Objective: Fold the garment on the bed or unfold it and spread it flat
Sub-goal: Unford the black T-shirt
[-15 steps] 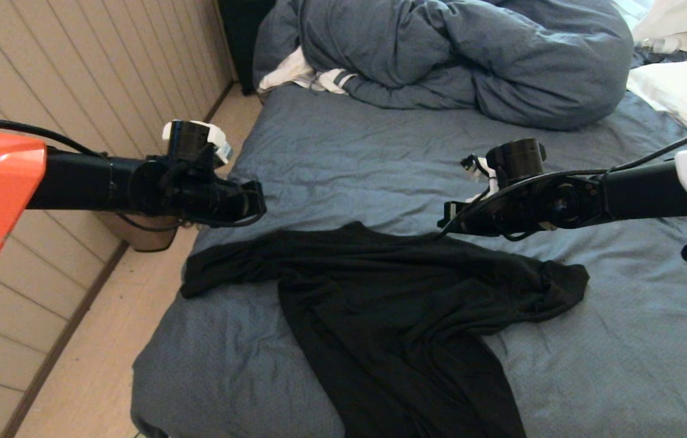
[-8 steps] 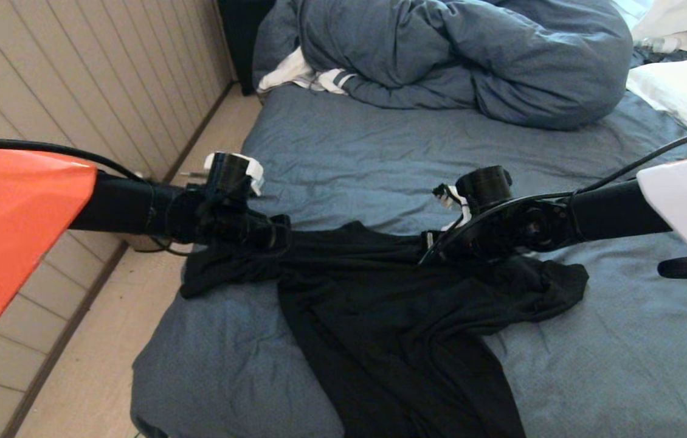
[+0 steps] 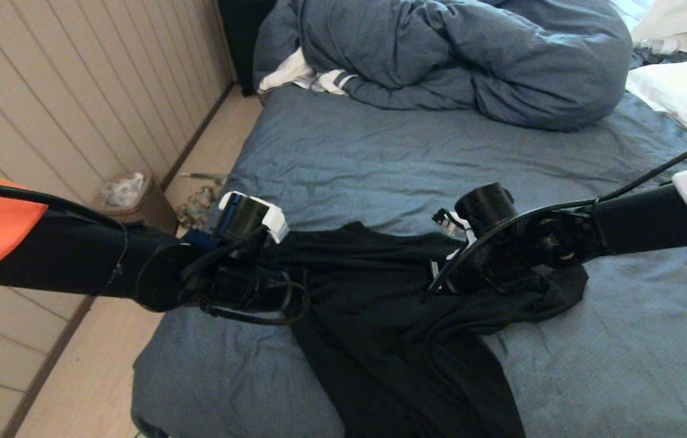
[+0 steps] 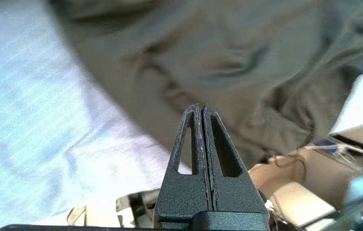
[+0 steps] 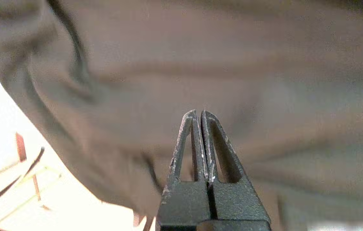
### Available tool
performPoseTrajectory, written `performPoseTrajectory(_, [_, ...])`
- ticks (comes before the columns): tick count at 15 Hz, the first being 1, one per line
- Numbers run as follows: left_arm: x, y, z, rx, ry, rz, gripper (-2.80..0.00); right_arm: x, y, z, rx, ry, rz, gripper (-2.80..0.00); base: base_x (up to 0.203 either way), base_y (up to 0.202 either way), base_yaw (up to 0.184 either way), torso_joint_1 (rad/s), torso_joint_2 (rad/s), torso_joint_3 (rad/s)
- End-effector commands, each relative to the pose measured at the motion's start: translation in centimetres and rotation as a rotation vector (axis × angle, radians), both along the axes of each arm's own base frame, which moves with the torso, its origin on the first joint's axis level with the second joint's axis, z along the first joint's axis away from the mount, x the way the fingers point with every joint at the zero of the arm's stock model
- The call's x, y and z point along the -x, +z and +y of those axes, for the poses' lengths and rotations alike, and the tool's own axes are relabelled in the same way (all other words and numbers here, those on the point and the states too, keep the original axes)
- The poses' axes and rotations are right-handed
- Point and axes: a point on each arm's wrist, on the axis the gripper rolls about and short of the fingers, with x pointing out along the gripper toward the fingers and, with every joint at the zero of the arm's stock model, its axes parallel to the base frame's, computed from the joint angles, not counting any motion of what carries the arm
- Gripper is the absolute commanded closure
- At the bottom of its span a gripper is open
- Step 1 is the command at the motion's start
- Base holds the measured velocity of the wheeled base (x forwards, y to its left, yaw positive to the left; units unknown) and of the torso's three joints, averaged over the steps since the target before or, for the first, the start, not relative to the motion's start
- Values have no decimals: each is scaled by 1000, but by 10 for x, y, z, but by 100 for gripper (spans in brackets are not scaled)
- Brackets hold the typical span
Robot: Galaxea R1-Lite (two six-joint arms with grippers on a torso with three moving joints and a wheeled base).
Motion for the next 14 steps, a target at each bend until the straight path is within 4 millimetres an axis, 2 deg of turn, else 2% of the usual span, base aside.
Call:
performPoseTrajectory(1, [7,-4,-2,-11,-8,15,0,17,3,-3,4,11,14,0,0,0,0,0,0,0])
performPoseTrajectory(3, [0,-16,-7,-21,8,11,0,23,-13,7,24,39,67,0,0,0,0,0,0,0])
performPoseTrajectory(7, [-8,-40,-13,-66,27,34,0,20,-39,22,55,71,126,0,0,0,0,0,0,0])
performPoseTrajectory(12, [-19,-66,-17,-112,63,11,0,14,-52,16,94,52,148,0,0,0,0,0,0,0])
performPoseTrajectory(14, [-22,-78,-22,-145,85,6,0,9,-57,7,119,26,150,0,0,0,0,0,0,0])
